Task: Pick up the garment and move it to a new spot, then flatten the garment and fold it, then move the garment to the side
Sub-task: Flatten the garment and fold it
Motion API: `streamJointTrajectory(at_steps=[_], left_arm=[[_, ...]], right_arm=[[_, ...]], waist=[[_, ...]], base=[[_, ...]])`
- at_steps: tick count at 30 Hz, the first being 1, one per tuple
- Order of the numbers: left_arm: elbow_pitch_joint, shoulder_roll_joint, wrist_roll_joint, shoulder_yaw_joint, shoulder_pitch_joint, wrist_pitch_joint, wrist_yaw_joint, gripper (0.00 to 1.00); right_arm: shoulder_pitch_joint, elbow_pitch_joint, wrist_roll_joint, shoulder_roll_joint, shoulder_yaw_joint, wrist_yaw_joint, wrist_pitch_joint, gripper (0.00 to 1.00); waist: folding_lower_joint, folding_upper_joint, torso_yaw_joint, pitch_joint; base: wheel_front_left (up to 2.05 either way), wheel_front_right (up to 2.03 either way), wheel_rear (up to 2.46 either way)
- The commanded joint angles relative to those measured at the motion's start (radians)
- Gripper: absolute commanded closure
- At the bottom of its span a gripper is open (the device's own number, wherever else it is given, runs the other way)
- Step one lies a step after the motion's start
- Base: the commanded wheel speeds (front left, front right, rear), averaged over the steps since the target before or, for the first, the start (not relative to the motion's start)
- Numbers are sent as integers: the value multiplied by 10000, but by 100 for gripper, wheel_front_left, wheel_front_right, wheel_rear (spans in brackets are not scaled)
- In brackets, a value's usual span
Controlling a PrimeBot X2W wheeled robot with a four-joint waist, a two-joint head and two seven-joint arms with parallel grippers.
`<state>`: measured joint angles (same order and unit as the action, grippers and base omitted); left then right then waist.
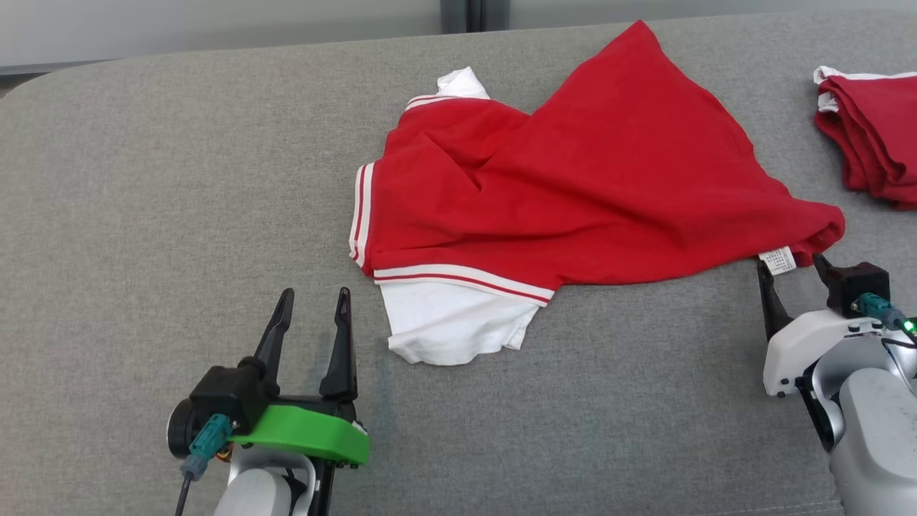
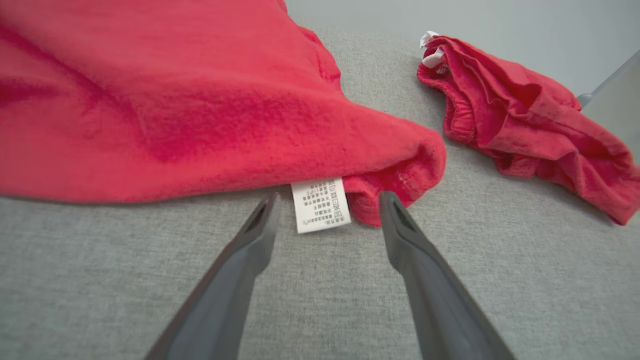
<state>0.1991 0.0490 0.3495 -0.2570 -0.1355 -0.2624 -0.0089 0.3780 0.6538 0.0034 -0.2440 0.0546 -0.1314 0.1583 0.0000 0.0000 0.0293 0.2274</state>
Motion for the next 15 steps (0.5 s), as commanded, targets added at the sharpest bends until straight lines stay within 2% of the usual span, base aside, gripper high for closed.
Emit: streamJointTrajectory(at_steps=[1, 3, 4, 5, 7, 11, 15], left_arm=[[1, 31, -115, 20, -158, -31, -5, 0], [4, 31, -103, 22, -190, -31, 3, 0], [6, 30, -96, 15, -205, -31, 2, 0], [9, 31, -85, 27, -214, -31, 9, 0], [-6, 31, -57, 56, -207, -31, 43, 0], [-16, 30, -40, 103, -161, -31, 51, 0], [-42, 31, -34, 158, -145, -31, 57, 0]], right_arm=[[221, 218, -81, -12, -3, 17, -57, 0], [457, 542, -143, -58, 47, 17, -80, 0], [541, 669, -164, -73, 75, 17, -54, 41], [627, 808, -174, -62, 94, 17, 9, 63], [709, 1026, -142, 30, 159, 17, 91, 84], [675, 1223, -68, 150, 280, 17, 230, 100], [622, 1163, -95, 290, 353, 17, 368, 100]], waist=[[0, 0, 127, 91], [0, 0, 221, 133], [0, 0, 267, 147], [0, 0, 313, 156], [0, 0, 364, 153], [0, 0, 373, 136], [0, 0, 253, 123]], base=[[0, 0, 0], [0, 0, 0], [0, 0, 0], [0, 0, 0], [0, 0, 0], [0, 0, 0], [0, 0, 0]])
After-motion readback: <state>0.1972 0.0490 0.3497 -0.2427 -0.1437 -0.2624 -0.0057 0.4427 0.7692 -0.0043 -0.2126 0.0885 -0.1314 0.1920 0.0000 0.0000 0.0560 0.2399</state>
